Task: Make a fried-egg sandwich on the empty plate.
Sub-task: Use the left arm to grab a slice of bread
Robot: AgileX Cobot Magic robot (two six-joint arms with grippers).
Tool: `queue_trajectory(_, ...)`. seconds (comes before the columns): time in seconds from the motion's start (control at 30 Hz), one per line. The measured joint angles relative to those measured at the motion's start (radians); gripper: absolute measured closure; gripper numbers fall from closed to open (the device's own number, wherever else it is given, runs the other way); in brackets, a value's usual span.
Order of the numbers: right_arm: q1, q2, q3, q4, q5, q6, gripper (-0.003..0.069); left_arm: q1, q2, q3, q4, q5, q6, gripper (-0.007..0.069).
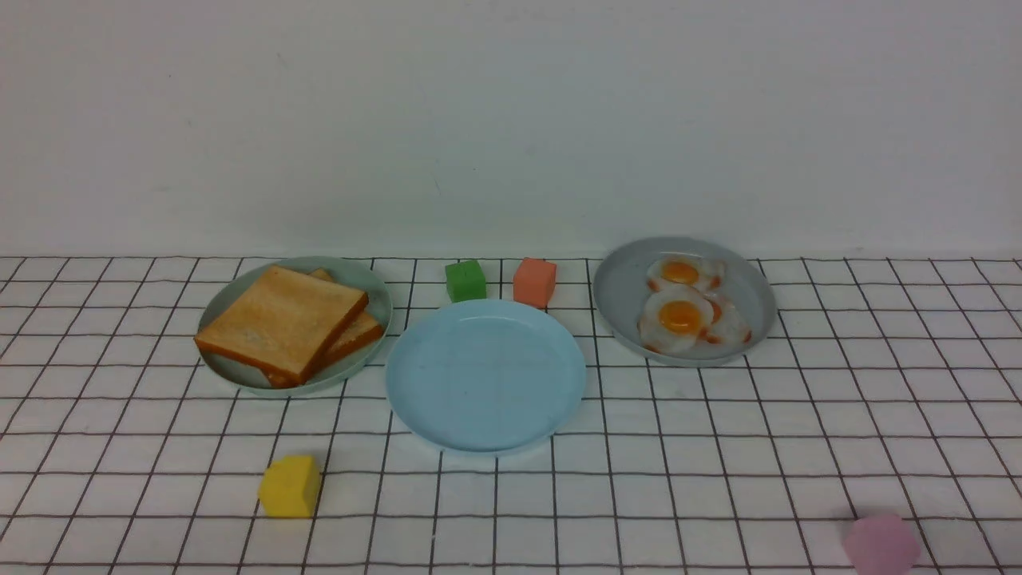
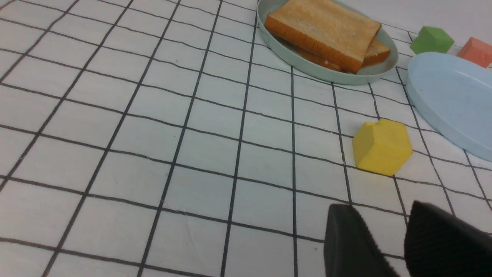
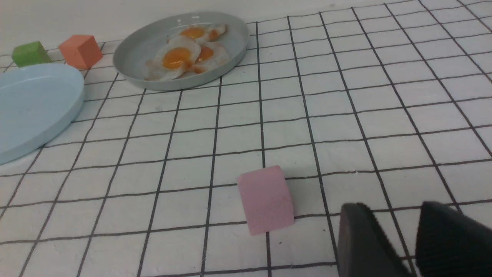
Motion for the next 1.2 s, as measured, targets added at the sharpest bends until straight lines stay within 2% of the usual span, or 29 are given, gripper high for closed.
queue_trajectory(0.83,0.000,0.000,0.000,0.000,0.000,0.000,0.0418,0.000,0.000,0.000,0.002,-0.026,-0.001,0.0386)
queue_trajectory(0.9,0.000,0.000,0.000,0.000,0.000,0.000,0.0418,0.000,0.000,0.000,-0.043,-0.081,-0.032,0.0386)
queue_trajectory(1.07,0.000,0.000,0.000,0.000,0.000,0.000,0.0418,0.000,0.000,0.000,-0.318,-0.196,-0.203,0.0386)
queue_trajectory(1.2,0.000,0.000,0.000,0.000,0.000,0.000,0.0418,0.000,0.000,0.000,-0.452,-0.306,-0.255,0.0386)
